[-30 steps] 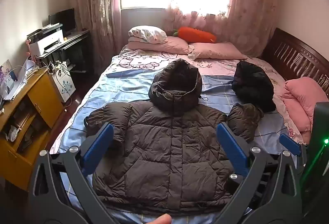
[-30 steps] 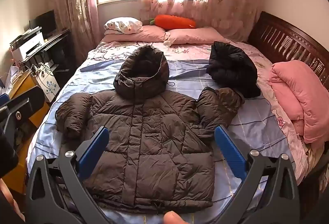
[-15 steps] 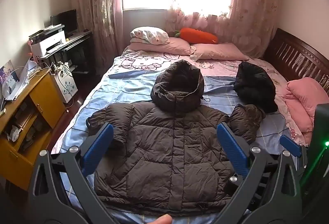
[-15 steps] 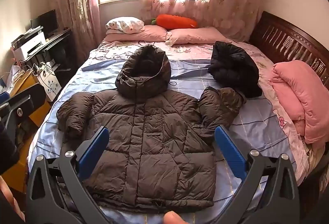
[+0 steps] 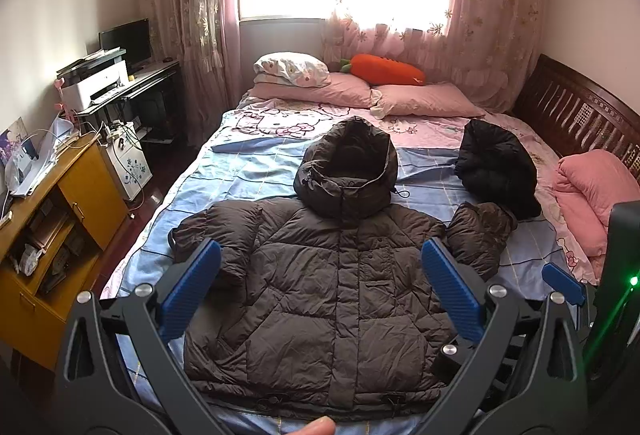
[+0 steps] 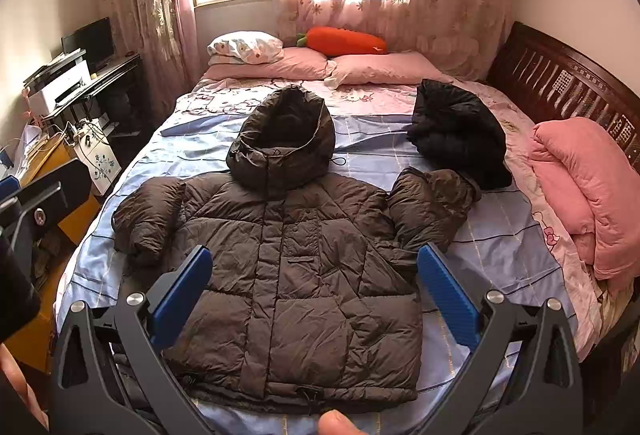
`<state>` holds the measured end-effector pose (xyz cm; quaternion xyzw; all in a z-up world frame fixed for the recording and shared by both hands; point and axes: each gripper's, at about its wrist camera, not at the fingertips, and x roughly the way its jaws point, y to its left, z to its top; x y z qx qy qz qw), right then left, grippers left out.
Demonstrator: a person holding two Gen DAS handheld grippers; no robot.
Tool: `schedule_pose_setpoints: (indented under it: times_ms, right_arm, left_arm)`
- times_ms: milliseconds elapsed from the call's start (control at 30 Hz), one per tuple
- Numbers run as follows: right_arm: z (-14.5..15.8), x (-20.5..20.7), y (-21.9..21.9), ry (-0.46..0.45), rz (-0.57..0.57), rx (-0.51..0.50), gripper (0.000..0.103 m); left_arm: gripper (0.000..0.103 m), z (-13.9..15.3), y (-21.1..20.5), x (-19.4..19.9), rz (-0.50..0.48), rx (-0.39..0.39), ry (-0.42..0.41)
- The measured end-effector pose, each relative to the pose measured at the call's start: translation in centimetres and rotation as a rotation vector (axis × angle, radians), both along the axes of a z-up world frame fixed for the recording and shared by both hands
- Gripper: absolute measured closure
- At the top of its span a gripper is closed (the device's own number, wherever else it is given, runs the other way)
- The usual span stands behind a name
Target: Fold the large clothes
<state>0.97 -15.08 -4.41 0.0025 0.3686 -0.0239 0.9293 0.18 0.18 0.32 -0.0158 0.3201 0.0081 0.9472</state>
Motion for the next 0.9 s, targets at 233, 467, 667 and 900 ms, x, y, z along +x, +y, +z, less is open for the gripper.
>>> schedule_pose_setpoints:
  times_ms: [233,467,667,900]
  right_arm:
    - [0.0,0.0,0.0,0.001,0.0,0.002,0.001]
    - [0.1,0.1,-0.8,0.002,0.001,0.001,0.001]
    - [-0.3,0.1,0.2,0.004,0.003,0.002,0.001]
    - [-0.3,-0.1,0.4,0.006,0.003,0.003,0.001]
  left_arm:
    - [0.002,0.0,0.0,0.0,0.0,0.001,-0.001]
    - [0.002,0.2,0.2,-0.1,0.001,0.004,-0.001]
    - [0.002,0.2,0.1,-0.1,0.002,0.005,-0.002]
    - [0.002,0.1,0.1,-0.1,0.001,0.007,-0.003]
